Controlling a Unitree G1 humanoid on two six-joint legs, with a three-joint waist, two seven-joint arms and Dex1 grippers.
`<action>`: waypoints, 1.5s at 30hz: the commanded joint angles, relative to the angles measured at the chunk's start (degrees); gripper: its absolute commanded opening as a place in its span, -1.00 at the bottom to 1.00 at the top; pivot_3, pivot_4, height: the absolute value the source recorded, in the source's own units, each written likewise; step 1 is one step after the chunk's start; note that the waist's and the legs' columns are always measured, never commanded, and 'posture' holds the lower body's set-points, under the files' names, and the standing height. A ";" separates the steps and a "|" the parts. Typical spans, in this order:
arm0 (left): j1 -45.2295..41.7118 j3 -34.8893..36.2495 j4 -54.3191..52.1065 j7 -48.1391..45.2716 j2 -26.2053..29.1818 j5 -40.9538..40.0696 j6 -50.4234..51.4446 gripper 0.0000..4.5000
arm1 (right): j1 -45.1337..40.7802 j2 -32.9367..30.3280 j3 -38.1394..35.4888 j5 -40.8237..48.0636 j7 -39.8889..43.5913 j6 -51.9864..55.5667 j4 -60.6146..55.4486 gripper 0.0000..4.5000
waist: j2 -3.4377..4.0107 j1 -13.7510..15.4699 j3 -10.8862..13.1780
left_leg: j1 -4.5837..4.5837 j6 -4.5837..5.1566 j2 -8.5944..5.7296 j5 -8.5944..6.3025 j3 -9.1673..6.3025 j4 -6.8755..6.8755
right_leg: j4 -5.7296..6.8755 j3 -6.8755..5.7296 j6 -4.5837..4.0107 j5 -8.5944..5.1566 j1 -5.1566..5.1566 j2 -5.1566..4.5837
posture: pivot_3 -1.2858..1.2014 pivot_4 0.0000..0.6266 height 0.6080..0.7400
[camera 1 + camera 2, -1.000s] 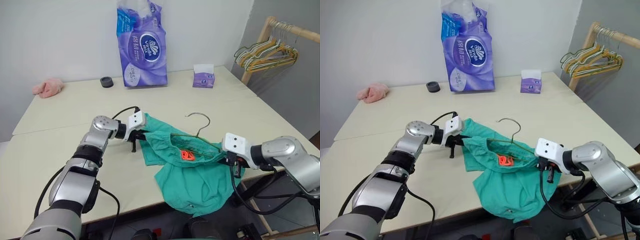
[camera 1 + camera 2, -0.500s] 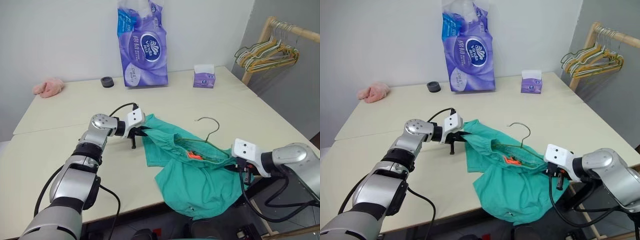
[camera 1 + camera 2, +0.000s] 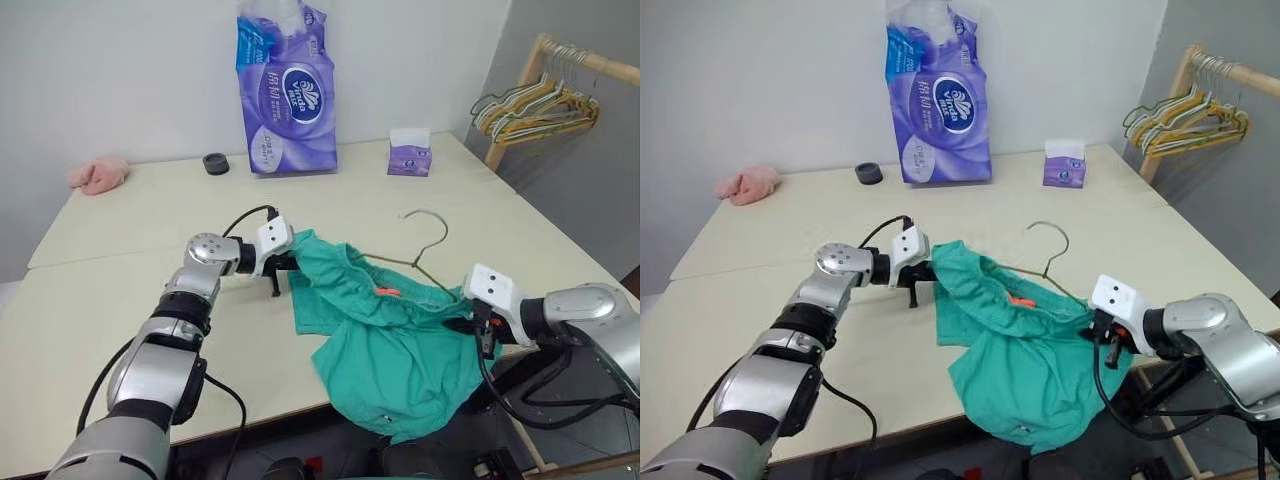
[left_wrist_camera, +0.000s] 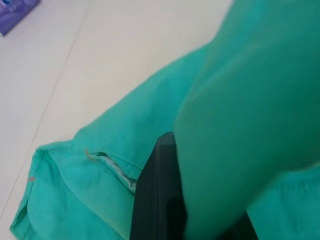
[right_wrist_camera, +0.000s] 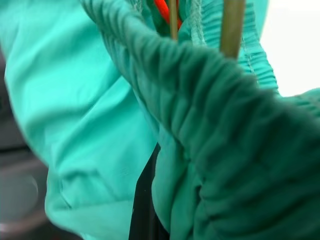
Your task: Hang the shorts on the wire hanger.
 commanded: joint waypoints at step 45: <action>-1.34 1.97 -17.31 1.09 -1.96 -7.34 7.29 0.31 | 7.82 7.45 -37.60 24.17 -20.82 38.42 -15.62 -1.00 | 0.38 -4.49 1.29 | -0.08 0.16 -0.01 -0.09 0.06 -0.08 | -0.25 0.07 0.18 -0.07 0.05 0.06 | -0.28 -0.72 1.00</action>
